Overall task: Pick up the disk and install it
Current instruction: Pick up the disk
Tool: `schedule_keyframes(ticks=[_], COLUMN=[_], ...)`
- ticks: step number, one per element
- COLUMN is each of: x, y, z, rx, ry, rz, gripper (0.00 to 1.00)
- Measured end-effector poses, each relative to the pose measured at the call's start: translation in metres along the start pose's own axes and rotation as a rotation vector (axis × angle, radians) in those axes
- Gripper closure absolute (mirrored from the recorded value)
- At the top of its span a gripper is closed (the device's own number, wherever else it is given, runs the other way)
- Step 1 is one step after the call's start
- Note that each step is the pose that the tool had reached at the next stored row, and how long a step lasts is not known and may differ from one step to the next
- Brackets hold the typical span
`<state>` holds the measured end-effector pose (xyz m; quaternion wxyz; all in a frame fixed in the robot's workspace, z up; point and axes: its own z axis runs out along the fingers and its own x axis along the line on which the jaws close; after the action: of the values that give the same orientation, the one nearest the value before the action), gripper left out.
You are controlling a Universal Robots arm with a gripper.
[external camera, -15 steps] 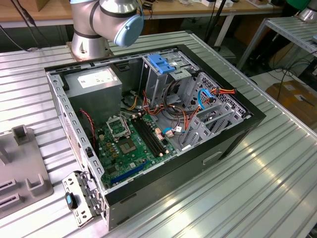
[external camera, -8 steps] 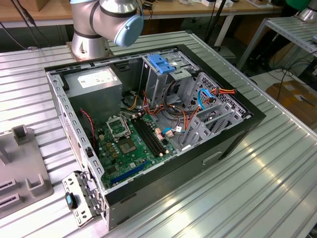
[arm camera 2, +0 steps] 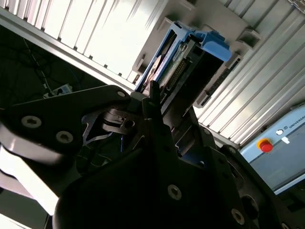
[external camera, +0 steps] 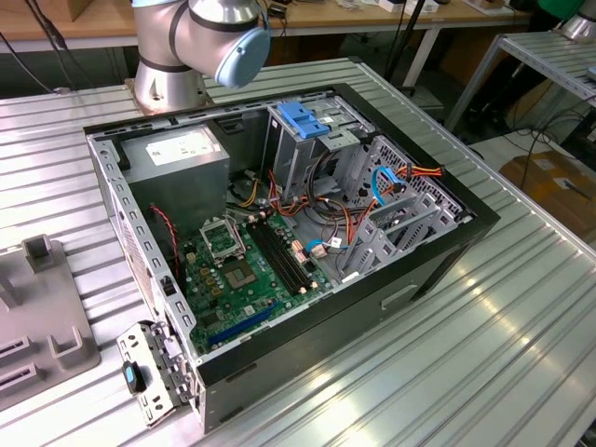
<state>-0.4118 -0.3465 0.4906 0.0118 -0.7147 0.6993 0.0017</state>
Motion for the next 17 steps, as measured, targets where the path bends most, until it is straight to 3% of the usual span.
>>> schedule_keyframes(ticks=[5, 11, 17], x=[0.0003, 0.0008, 0.0011], y=[-0.0141, -0.0392, -0.0520], z=[0.0002, 0.0006, 0.0008], rx=[0.0001, 0.0000, 0.0000], ry=[0.0000, 0.0000, 0.0000], rz=[0.000, 0.000, 0.000], gripper=[0.65, 0.65, 0.65])
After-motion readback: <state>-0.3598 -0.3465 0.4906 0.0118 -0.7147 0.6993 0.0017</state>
